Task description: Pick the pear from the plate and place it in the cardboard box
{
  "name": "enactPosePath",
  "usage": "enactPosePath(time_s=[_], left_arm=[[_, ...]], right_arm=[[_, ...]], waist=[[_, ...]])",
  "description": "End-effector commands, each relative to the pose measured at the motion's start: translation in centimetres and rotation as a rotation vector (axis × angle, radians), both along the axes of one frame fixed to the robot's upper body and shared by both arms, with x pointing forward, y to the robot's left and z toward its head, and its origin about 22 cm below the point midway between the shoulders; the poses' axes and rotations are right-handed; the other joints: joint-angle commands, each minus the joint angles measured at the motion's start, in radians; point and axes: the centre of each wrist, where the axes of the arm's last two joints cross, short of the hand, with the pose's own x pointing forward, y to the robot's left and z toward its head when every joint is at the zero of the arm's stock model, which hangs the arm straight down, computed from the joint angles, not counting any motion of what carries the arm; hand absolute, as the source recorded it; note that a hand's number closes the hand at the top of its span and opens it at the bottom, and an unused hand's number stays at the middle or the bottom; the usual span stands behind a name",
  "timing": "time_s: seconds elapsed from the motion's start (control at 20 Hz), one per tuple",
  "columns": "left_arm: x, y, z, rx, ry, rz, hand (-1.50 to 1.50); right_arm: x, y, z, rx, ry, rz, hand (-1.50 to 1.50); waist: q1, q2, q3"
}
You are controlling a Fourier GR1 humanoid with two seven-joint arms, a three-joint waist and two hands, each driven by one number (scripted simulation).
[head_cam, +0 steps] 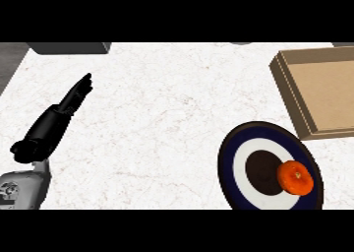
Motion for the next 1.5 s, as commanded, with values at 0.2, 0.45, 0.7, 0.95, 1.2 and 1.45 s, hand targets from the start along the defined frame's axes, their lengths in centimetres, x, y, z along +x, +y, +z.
enactPosePath(time_s=[0.2,0.45,0.7,0.95,1.2,1.45], left_arm=[[0.9,-1.6,0.0,0.011,-0.013,-0.038,0.0],[2.2,-2.2,1.3,-0.002,-0.018,-0.074,0.0],[1.1,-1.8,-0.3,-0.013,-0.02,-0.076,0.0],[1.6,-3.3,0.9,0.013,-0.039,-0.097,0.0],[2.1,-4.2,1.2,0.0,-0.043,-0.1,0.0],[2.2,-3.6,1.3,-0.001,-0.038,-0.108,0.0]], right_arm=[[5.3,-2.6,4.9,0.132,0.083,-0.129,1.5],[7.8,-4.6,4.6,0.008,0.038,-0.22,1.5],[8.1,-5.5,4.8,-0.246,0.194,-0.269,1.5],[9.9,-5.4,2.9,-0.336,0.277,-0.254,1.5],[9.6,-6.6,1.6,-0.515,0.353,-0.274,1.5],[10.1,-6.2,0.3,-0.535,0.424,-0.127,-1.5]], waist=[[0.038,0.008,0.001],[0.053,0.017,0.002],[0.08,0.025,0.002],[0.094,0.026,0.004],[0.099,0.033,0.005],[0.105,0.034,0.007]])
